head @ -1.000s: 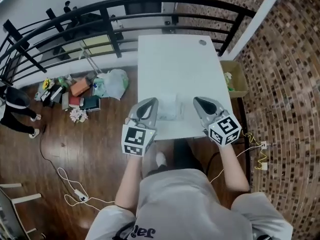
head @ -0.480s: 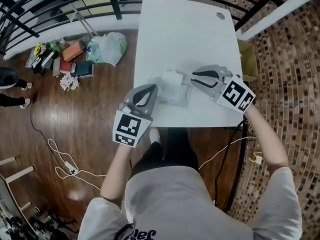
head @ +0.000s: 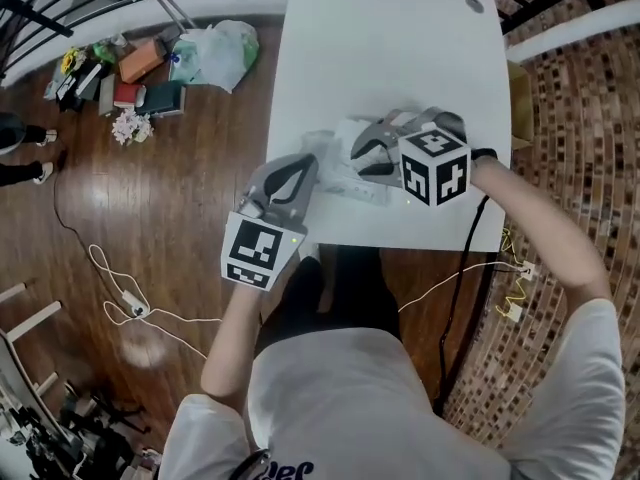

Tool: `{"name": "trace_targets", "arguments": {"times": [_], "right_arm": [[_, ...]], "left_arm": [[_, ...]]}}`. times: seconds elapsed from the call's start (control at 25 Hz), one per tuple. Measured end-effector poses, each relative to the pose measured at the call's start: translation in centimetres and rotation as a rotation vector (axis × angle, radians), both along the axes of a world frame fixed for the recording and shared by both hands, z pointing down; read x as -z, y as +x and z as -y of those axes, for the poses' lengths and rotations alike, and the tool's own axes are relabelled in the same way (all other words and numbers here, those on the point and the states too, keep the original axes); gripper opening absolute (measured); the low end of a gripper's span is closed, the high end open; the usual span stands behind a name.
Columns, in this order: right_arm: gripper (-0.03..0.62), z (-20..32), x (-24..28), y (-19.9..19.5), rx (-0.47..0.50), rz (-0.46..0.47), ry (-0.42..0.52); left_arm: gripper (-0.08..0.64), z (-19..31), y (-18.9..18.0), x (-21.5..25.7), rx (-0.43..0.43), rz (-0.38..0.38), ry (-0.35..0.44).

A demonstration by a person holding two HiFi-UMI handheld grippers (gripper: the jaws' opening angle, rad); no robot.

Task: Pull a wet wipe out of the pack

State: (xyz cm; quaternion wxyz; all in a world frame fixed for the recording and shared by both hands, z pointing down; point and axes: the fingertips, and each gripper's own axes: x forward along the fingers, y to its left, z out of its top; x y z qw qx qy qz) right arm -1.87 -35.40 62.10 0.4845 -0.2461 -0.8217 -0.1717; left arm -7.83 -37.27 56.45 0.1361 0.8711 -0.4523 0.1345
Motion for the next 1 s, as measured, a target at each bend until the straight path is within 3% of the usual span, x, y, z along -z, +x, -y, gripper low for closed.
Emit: {"name": "trace_targets", "arguments": {"times": [0.2,0.36,0.68,0.88,1.0], "right_arm": [[0.089,-1.1,-2.3,-0.5,0.099,-0.085,-0.065],[0.087,-0.8,-2.6,-0.2,0.11,-0.123,-0.153],[0.086,-1.4,-3.1,-0.6,0.22,-0.245,-0.222],[0.04,-2.2,-3.2,-0.4,0.282,-0.307,-0.248],[0.006,-2.2,-3.1,0.0,0.29,-0.298,-0.246]], "left_arm": [[0.015,-0.2,-0.7,-0.7,0.007,-0.038,-0.034],[0.015,-0.5,-0.5,-0.9,0.009,-0.076,-0.055],[0.016,-1.6,-0.7,-3.0,0.015,-0.085,-0.114],[0.015,-1.7,-0.5,-3.2,0.017,-0.094,-0.135],[0.016,-1.6,-0.5,-3.1,0.022,-0.094,-0.137]]}}
